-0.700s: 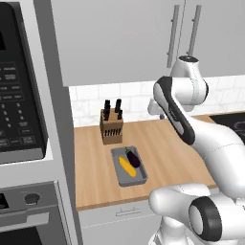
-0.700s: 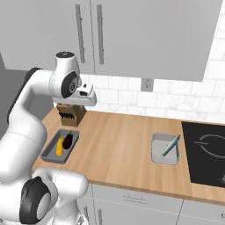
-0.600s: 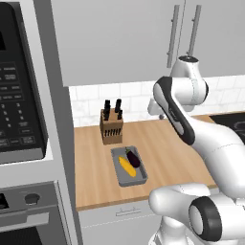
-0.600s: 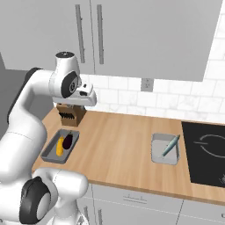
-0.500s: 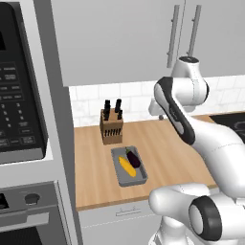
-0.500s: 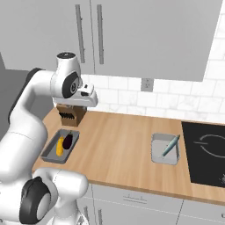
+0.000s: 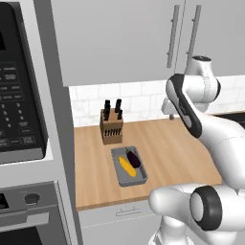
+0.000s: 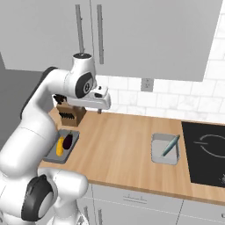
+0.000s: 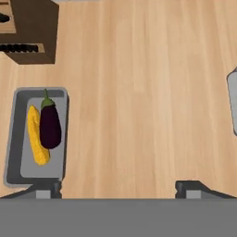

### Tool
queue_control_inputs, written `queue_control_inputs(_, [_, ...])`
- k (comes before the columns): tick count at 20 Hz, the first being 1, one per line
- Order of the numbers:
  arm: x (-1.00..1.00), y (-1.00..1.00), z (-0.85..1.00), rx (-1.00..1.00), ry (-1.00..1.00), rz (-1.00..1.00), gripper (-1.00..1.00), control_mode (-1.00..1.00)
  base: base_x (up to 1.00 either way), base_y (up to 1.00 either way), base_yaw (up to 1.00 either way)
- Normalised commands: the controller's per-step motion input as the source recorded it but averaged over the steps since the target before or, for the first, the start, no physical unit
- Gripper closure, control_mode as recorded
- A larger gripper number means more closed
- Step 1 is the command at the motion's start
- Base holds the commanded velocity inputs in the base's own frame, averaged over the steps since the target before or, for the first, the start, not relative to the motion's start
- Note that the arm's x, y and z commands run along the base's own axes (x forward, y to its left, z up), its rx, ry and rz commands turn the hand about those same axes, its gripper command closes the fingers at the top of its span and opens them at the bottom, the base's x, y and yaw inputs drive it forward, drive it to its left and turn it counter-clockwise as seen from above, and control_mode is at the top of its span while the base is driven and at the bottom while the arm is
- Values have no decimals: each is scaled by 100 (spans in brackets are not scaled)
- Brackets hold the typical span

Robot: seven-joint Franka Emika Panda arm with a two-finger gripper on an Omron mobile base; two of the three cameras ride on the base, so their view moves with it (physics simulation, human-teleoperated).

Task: Take the meat container that has the fish and place it on the second highest rack of the freezer. Then take the vegetable container that has the corn and eggplant and place it on the highest rack of the freezer.

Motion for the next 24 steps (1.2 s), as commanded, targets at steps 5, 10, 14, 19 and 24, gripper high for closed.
queue_control_inputs(5, [7,-45,0,0,4,-5,-100,-100,0,0,0])
queue_control_inputs(10, [2,-40,-4,0,1,-3,-100,-100,0,0,0])
queue_control_inputs(14, [0,-42,-16,0,0,-1,-100,-100,0,0,0])
queue_control_inputs(19, [0,-48,-20,0,0,-2,-100,-100,0,0,0])
queue_control_inputs(24, [0,-43,-23,0,0,-1,-100,-100,0,0,0])
